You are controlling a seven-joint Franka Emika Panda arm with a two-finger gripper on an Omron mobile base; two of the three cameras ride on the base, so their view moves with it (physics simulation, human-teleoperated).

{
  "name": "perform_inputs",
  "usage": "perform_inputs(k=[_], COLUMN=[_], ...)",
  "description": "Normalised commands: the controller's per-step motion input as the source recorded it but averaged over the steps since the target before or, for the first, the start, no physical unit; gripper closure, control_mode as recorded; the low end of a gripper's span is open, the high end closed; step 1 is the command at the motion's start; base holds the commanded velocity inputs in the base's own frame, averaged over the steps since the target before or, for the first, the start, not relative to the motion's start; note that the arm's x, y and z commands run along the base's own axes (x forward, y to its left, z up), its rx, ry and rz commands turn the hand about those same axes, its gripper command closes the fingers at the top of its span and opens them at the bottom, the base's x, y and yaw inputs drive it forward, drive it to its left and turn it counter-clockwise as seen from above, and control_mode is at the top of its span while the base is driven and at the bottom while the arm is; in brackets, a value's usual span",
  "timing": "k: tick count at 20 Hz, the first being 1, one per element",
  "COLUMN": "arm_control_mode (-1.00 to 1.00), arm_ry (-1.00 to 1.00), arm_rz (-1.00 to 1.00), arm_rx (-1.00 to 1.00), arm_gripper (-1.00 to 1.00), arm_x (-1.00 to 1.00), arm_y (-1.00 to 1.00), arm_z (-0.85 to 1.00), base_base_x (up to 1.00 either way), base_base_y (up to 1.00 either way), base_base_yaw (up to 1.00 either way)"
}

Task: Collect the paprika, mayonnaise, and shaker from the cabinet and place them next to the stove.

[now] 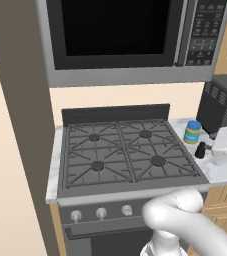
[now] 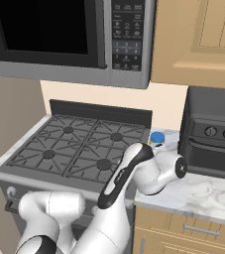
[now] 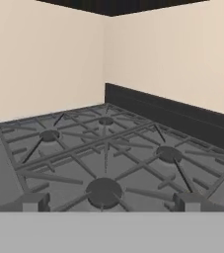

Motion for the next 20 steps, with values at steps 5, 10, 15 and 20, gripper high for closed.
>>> perform_inputs(k=[5, 10, 15, 20], arm_control_mode=[-1.00, -1.00, -1.00, -1.00], arm_ry=[0.04, 0.05, 0.02, -0.09], arm_rz=[0.00, 0.00, 0.00, 0.00], arm_rx=[-0.12, -0.17, -0.11, 0.00], arm_gripper=[-1.00, -1.00, -1.00, -1.00], arm_x=[-0.55, -0.47, -0.18, -0.40], arm_y=[1.00, 1.00, 0.63, 0.00], arm_z=[0.19, 0.05, 0.00, -0.05], base_base_x=[0.00, 0.00, 0.00, 0.00], base_base_y=[0.00, 0.00, 0.00, 0.00], base_base_yaw=[0.00, 0.00, 0.00, 0.00])
